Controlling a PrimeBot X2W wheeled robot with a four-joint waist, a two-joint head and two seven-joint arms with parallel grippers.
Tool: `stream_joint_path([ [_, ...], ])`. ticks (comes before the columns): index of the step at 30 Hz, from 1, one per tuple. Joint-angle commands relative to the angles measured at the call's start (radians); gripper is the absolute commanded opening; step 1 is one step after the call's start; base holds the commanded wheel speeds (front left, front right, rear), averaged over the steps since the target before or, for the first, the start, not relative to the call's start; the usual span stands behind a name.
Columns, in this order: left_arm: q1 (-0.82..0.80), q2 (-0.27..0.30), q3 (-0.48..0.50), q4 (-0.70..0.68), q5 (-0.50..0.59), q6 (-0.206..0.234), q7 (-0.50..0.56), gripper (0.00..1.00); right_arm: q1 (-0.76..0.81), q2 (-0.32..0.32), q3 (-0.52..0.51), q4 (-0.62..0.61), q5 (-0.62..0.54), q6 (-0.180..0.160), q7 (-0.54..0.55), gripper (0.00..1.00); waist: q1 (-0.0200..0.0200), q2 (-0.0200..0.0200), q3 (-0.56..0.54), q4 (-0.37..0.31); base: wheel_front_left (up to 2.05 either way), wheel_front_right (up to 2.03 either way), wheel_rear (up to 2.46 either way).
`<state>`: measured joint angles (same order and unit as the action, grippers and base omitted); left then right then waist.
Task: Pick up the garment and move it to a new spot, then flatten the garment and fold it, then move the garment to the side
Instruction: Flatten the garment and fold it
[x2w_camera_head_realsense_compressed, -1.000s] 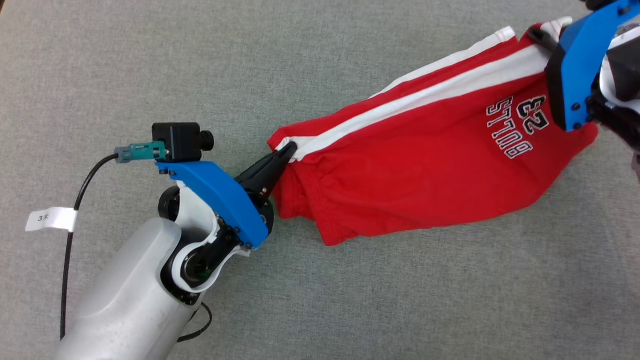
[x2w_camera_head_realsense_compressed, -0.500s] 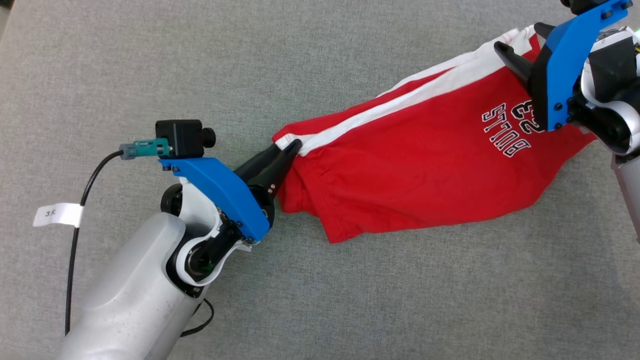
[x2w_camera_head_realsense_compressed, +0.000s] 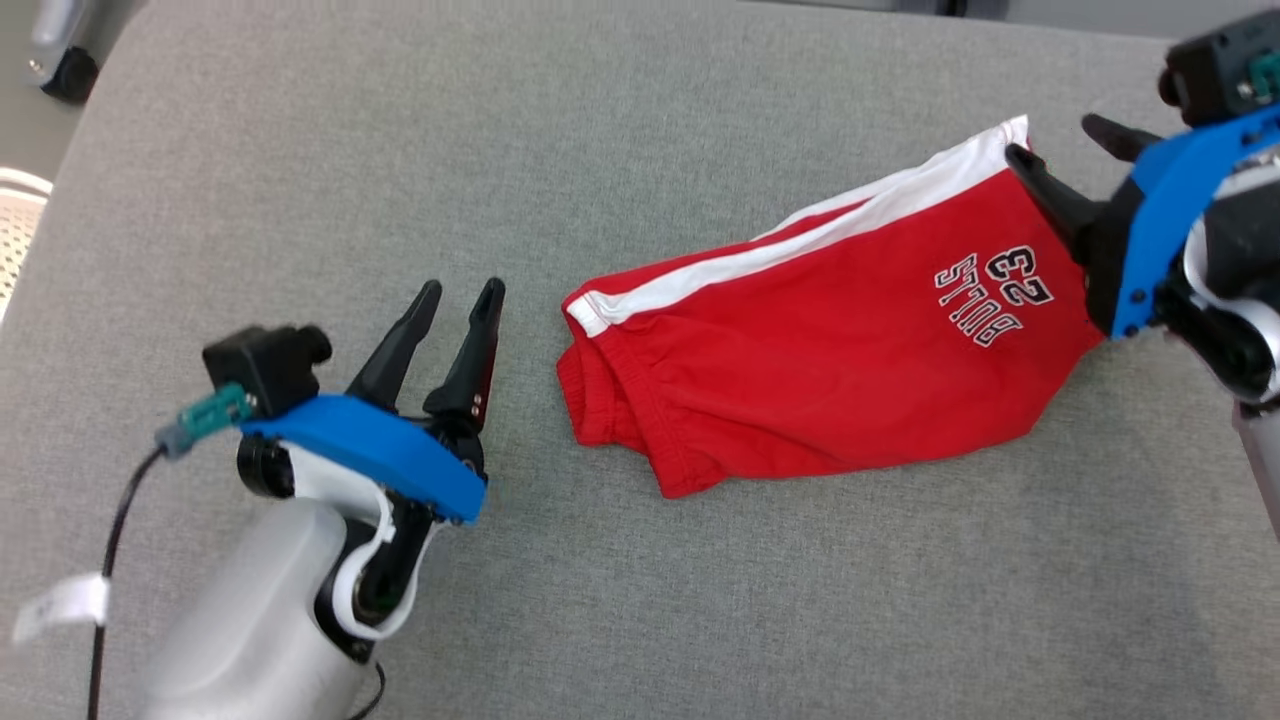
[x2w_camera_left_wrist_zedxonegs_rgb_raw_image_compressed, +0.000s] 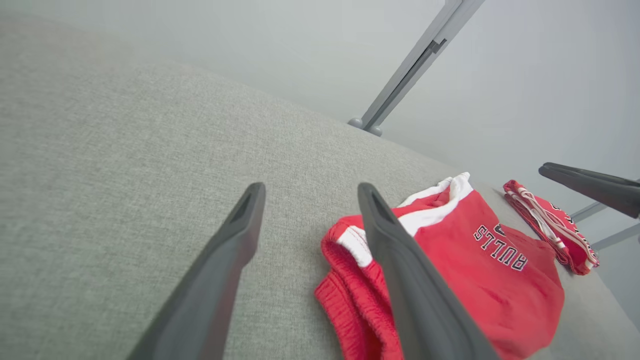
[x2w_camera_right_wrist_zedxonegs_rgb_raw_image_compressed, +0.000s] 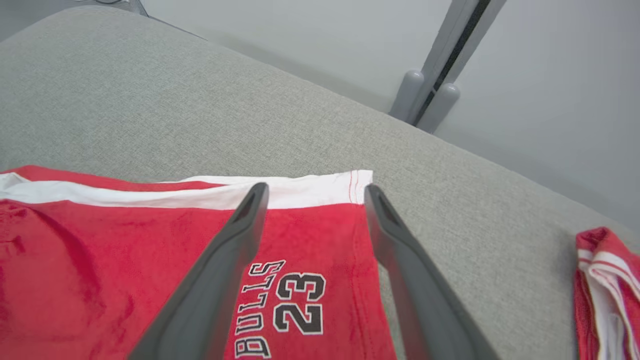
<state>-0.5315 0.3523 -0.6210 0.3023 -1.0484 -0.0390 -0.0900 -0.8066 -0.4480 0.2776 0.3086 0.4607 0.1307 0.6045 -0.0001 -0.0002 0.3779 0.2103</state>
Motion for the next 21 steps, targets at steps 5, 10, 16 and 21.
stream_joint_path([
  [5,0.088,-0.033,0.033,0.014,0.098,0.017,-0.162,1.0,0.15,0.01,-0.091,-0.016,-0.027,0.0,-0.148,1.0,0.0001,0.0002,-0.07,-0.012,0.0,0.0,0.0],
  [10,0.159,-0.113,0.195,-0.036,0.276,0.039,-0.174,1.0,0.237,0.045,-0.168,0.013,-0.058,0.0,-0.257,1.0,0.0001,0.0002,-0.099,-0.014,0.0,0.0,0.0],
  [16,0.268,-0.207,0.361,-0.087,0.525,-0.007,-0.175,1.0,0.251,0.086,-0.218,0.108,-0.095,0.0,-0.383,1.0,0.0001,0.0002,-0.107,-0.023,0.0,0.0,0.0],
  [21,0.314,-0.245,0.439,-0.101,0.635,-0.025,-0.175,1.0,0.218,0.116,-0.237,0.194,-0.116,0.0,-0.441,1.0,0.0001,0.0002,-0.095,-0.022,0.0,0.0,0.0],
])
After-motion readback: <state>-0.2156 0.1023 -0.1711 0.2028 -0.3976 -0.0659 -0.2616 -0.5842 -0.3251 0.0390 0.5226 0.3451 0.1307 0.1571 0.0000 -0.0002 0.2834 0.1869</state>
